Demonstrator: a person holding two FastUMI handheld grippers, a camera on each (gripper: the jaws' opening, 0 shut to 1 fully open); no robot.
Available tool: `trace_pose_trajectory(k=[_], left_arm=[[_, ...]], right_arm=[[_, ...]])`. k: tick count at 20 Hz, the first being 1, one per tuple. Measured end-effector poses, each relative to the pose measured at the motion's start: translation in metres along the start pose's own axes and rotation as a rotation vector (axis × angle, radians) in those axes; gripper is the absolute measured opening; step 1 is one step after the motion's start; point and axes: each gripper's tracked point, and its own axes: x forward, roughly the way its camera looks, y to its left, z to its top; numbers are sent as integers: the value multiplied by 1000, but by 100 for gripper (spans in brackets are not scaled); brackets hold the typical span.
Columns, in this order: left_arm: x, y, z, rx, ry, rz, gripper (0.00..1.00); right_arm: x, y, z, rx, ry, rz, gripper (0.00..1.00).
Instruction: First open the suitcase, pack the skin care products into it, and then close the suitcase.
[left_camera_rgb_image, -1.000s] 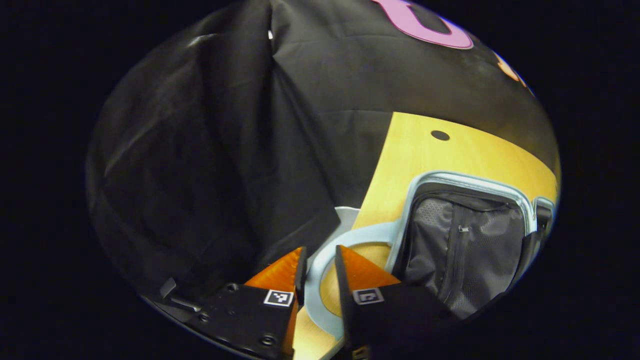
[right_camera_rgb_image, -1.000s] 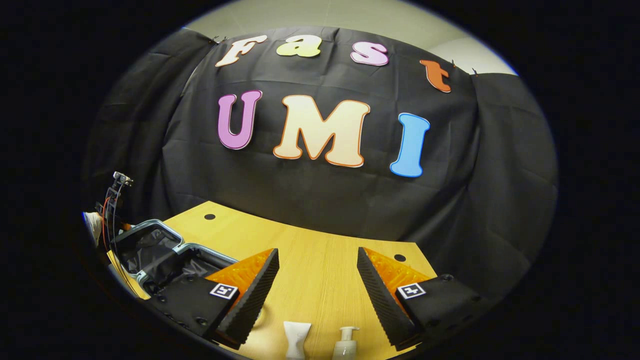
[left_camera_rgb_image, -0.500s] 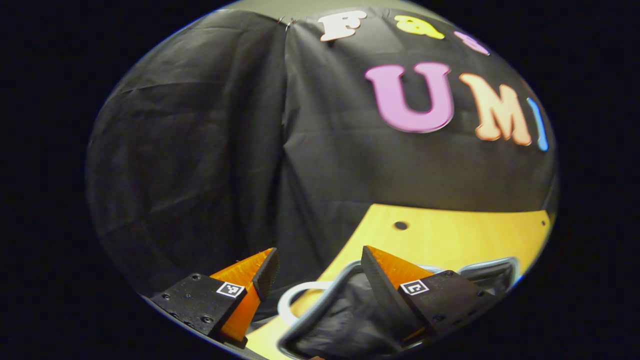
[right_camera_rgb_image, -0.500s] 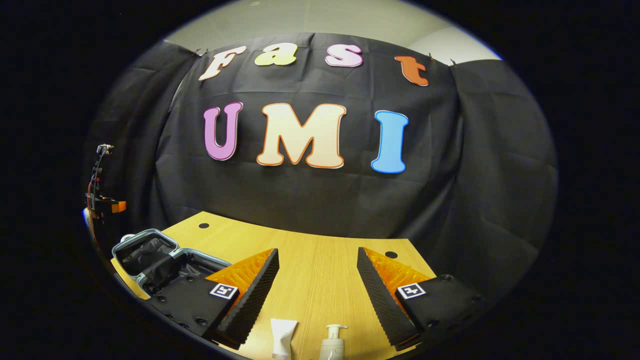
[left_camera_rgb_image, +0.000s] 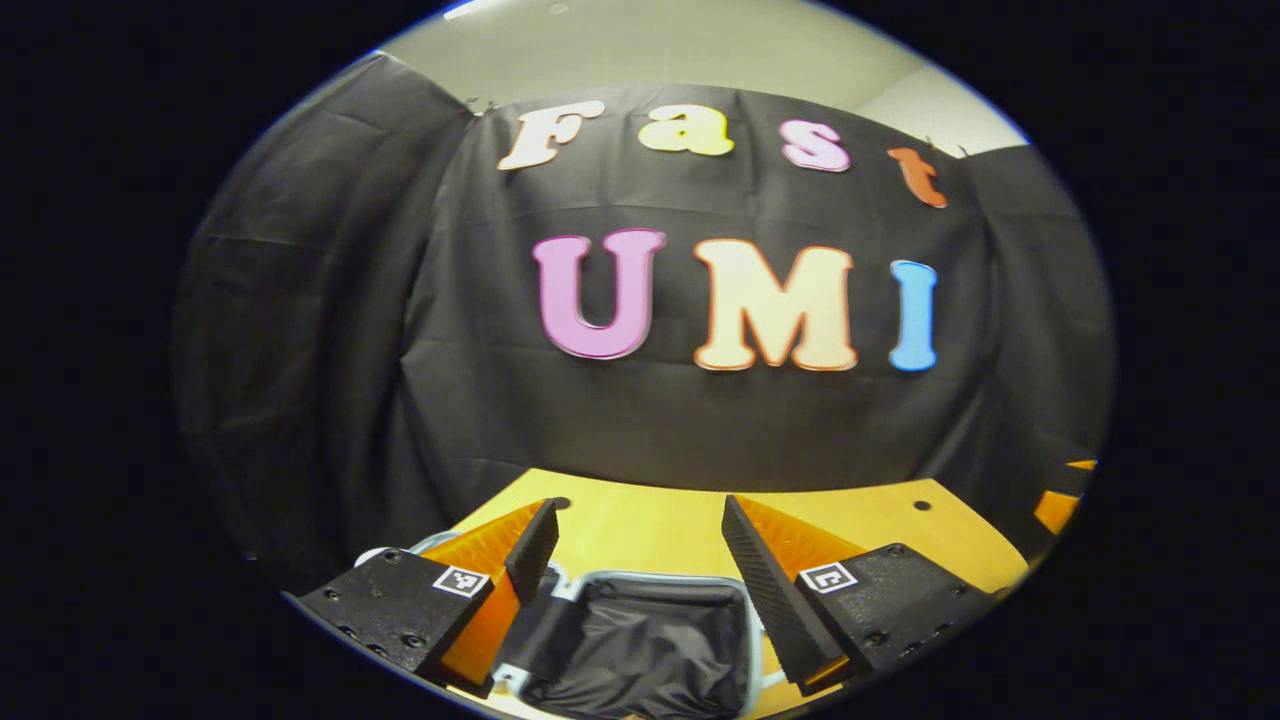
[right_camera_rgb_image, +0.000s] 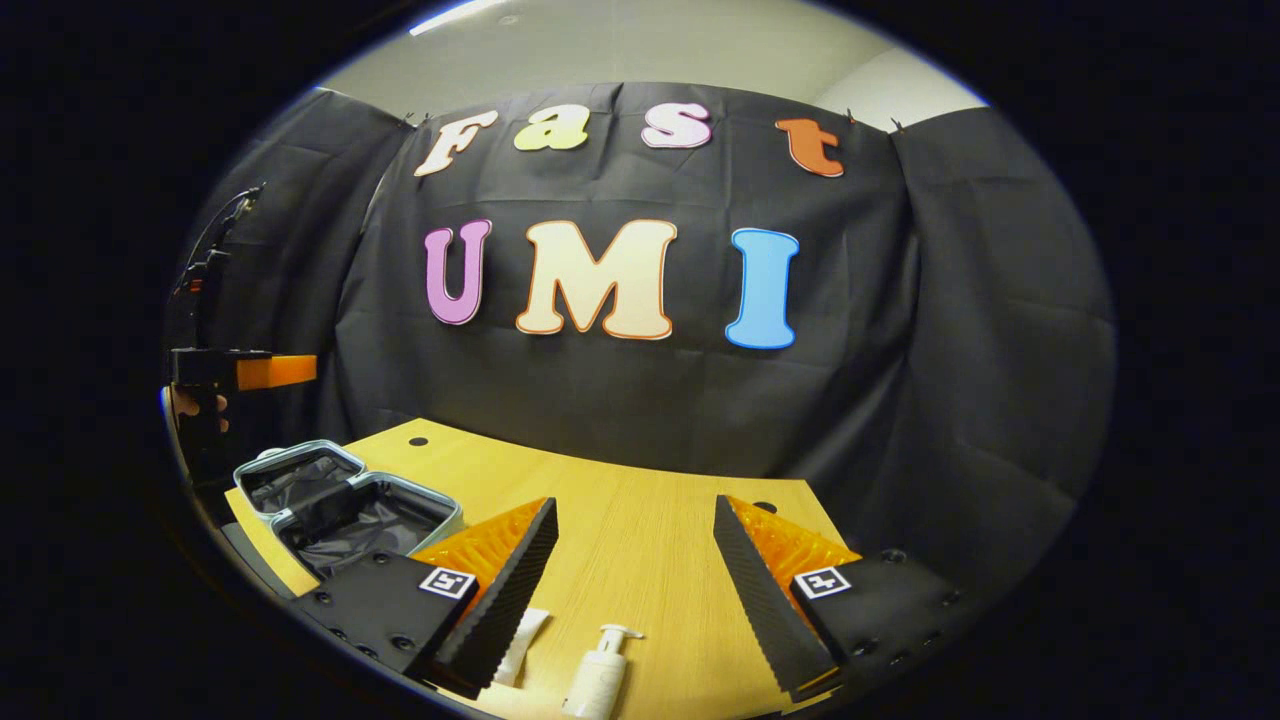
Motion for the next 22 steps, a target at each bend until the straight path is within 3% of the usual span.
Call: trace_pose_trajectory(k=[4, 8, 16, 22], left_arm=[[-15, -89, -50, 2, 119, -106, 100], [-30, -147, -113, -26, 275, -178, 97], [-37, -215, -219, -88, 550, -271, 98], [-42, -239, -304, -57, 770, -297, 98]], right_arm=[[-15, -24, -12, 23, 14, 9, 99], [-29, -44, -22, 8, 23, 11, 99], [-50, -85, -40, -23, 60, -46, 99], [-41, -67, -79, -1, 185, -13, 100]])
